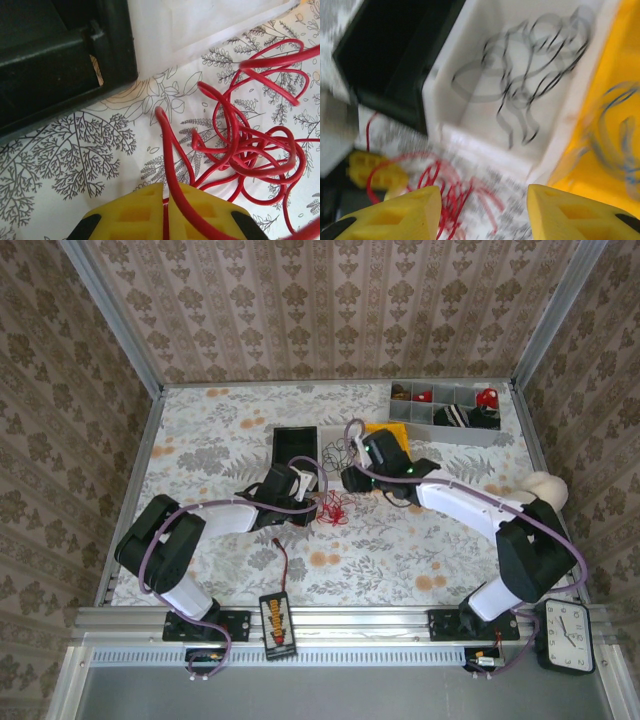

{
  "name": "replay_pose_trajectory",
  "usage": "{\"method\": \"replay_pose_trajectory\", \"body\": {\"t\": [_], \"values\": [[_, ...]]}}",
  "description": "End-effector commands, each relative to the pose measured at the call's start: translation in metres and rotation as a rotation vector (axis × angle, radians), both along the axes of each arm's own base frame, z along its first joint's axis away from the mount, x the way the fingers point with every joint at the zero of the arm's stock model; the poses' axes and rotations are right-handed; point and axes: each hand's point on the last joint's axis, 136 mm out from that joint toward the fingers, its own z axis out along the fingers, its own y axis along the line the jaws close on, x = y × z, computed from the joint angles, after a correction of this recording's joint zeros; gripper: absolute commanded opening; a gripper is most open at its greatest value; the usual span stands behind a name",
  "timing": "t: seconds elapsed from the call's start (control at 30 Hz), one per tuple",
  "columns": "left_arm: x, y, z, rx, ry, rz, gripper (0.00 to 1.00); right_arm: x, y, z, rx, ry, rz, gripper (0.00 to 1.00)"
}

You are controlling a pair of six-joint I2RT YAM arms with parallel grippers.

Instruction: Untangle the cables

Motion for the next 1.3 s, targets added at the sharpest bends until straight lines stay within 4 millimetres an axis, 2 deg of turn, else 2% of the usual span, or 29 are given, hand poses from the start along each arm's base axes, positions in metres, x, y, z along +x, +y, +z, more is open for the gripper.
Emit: {"method": "replay_pose_trajectory", "body": {"t": [0.0,0.13,0.43,0.8,0.93,1.13,1.27], "values": [[0.001,-0.003,0.0,0.001,0.02,-0.001,0.07,-0.028,0.017,-0.02,0.051,0.094,0.095,0.49],[0.0,-0.001,-0.001,0.011,0.023,0.003,0.06,-0.045,0.022,-0.038,0.05,0.173,0.162,0.48],[-0.001,-0.002,-0.001,0.021,0.022,0.004,0.06,-0.056,0.036,-0.06,0.026,0.295,0.255,0.48],[-0.004,-0.005,-0.002,0.036,0.019,-0.012,0.06,-0.068,0.051,-0.054,0.025,0.289,0.356,0.52],[-0.005,-0.006,-0.001,0.04,0.015,-0.015,0.06,-0.074,0.048,-0.055,-0.023,0.291,0.365,0.52],[-0.005,-0.006,-0.001,0.041,0.013,-0.016,0.06,-0.082,0.036,-0.078,-0.191,0.284,0.353,0.53],[-0.004,-0.007,-0.001,0.043,0.014,-0.02,0.06,-0.079,0.03,-0.086,-0.272,0.259,0.331,0.52]]}}
